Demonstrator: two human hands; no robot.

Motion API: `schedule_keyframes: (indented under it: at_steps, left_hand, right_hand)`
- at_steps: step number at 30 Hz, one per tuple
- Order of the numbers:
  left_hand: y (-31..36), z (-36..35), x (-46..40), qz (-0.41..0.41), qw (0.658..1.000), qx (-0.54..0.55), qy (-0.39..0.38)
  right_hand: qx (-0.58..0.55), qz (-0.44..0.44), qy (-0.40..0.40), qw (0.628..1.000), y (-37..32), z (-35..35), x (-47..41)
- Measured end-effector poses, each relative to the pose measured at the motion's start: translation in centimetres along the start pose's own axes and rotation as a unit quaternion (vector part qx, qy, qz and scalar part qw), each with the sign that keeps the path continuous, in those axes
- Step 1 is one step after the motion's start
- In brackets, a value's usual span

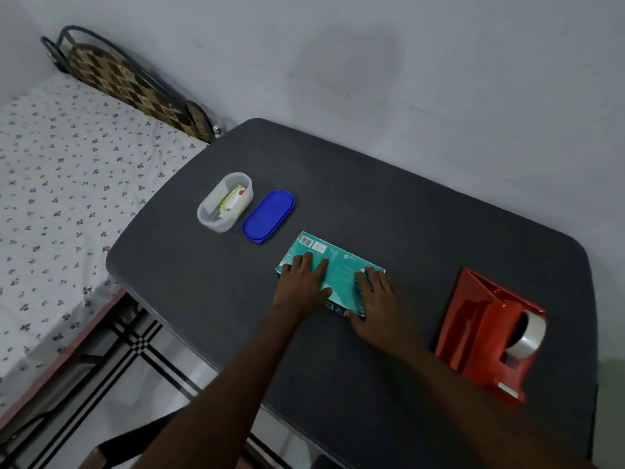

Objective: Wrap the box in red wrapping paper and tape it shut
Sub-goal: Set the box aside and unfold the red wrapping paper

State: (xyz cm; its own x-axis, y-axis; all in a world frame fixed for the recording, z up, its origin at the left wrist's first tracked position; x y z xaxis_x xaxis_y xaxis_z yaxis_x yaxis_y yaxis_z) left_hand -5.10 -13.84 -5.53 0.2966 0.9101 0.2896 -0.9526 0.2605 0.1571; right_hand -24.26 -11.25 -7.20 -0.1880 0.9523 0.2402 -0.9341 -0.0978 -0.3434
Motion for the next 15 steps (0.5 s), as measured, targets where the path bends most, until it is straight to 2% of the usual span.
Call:
schedule_keyframes:
  at_steps: [6, 15]
  left_hand:
    - [0.5, 2.5, -5.2, -0.049, 0.998, -0.027, -0.017]
    - [-2.0, 2.9, -13.4, -0.131, 0.988, -0.07, 0.042]
  right_hand:
    - [0.006, -0.031, 0.012, 0.999, 2.1, 2.2, -3.3]
    - [0.024, -0.125, 0.065, 0.99, 2.1, 2.6, -9.3]
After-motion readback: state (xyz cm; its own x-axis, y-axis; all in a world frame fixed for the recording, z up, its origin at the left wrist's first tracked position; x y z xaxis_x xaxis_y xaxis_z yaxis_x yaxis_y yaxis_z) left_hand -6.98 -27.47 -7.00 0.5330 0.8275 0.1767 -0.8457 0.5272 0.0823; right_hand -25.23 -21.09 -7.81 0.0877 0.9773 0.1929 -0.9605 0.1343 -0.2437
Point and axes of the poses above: each hand's wrist, its own x-axis away from the middle knuckle, its own z-axis out of the back of the hand, y = z × x, the point moved 1 cm from there along -x, towards the middle knuckle, and after that the axes turned 9 degrees about -z, right-handed, at the moved point
